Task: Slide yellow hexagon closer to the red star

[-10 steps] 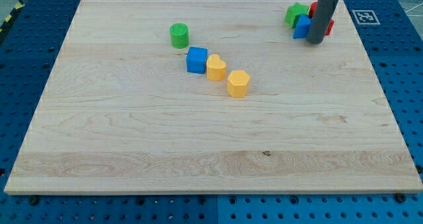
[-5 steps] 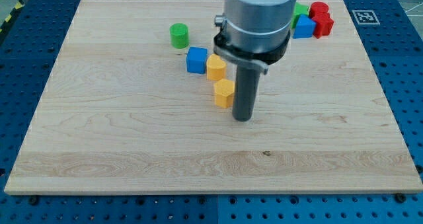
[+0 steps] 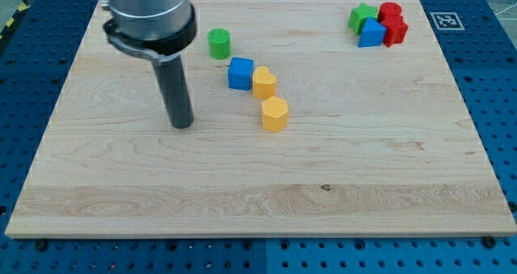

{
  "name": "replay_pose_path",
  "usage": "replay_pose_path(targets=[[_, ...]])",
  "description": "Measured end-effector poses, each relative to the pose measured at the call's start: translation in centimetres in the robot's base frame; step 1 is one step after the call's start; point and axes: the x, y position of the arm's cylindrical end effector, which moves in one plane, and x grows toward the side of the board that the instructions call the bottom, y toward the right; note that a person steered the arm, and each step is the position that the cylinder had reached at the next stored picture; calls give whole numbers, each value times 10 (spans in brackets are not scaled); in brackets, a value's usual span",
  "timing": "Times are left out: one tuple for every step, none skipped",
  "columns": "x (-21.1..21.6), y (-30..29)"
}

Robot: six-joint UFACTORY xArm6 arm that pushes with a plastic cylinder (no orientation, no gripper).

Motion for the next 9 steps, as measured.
replay_pose_path(targets=[[1, 29], [6, 55], [8, 99], [9, 99], [-15, 141], [-52, 204], [-92, 266], [-127, 303], [-103, 259]])
